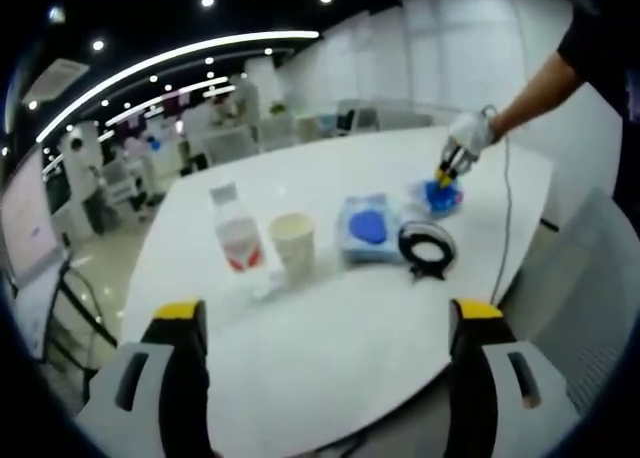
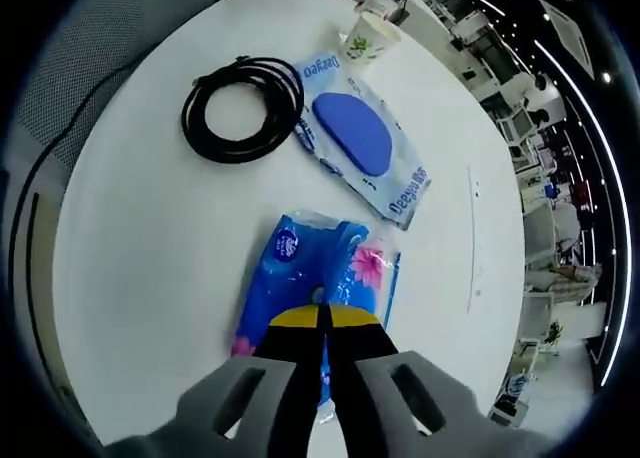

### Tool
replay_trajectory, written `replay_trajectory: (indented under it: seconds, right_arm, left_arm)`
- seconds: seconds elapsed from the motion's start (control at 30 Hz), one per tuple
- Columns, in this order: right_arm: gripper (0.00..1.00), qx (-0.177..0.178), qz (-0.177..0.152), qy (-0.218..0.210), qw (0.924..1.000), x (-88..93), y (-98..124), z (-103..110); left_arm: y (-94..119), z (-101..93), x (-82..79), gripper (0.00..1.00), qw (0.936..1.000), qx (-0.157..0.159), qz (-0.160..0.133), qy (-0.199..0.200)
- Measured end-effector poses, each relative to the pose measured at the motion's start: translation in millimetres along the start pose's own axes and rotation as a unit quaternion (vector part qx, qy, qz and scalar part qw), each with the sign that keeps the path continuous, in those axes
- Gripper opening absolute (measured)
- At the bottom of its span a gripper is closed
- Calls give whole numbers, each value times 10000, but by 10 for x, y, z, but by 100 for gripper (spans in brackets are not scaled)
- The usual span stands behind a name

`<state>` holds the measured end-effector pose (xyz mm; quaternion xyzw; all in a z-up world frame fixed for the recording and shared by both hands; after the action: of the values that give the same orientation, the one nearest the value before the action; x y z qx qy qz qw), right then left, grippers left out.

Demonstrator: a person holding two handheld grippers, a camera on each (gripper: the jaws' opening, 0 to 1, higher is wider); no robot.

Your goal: Arrange the tabletop items into an orderly group along one side of the table until the central work area is clear of visible clutter.

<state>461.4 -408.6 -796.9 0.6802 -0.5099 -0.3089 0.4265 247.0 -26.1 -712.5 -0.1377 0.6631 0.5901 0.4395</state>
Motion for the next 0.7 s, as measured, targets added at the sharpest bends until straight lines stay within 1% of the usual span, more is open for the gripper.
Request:
replay_trajectory:
  seconds: [0.3, 0.47, 0.5, 0.57, 0.63, 0.7]
  right_arm:
    - [1, -135, 159, 123, 9997, 14, -114, 69]
    - [3, 24, 200, 61, 9998, 21, -108, 23]
    - [2, 164, 269, 235, 9992, 28, -102, -7]
    - [1, 95, 303, 188, 9993, 32, -110, 6]
    - [2, 118, 305, 215, 9992, 26, -101, 4]
    - [3, 156, 272, 150, 9994, 10, -68, -10]
  left_arm:
    - [11, 19, 5, 96, 10000, -31, 9, 21]
    - [18, 27, 10, 96, 10000, -45, -7, 43]
    - [19, 21, 12, 96, 10000, -39, -2, 42]
    - [21, 19, 13, 95, 10000, -36, -1, 23]
    - [20, 19, 14, 95, 10000, -26, 2, 25]
    - [28, 24, 9, 95, 10000, -37, -19, 33]
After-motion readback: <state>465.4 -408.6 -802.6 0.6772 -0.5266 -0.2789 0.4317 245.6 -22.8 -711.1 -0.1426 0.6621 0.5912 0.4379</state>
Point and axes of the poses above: the point that each gripper's makers call its tool centre point, and the gripper's own axes: y roughly backward along the fingers, z roughly to its left, x roughly out of its underside, the point moved 4 cm from there along y, roughly backward along the fingers, and after that the axes turned 14 degrees about z, right-handed, at the moved point
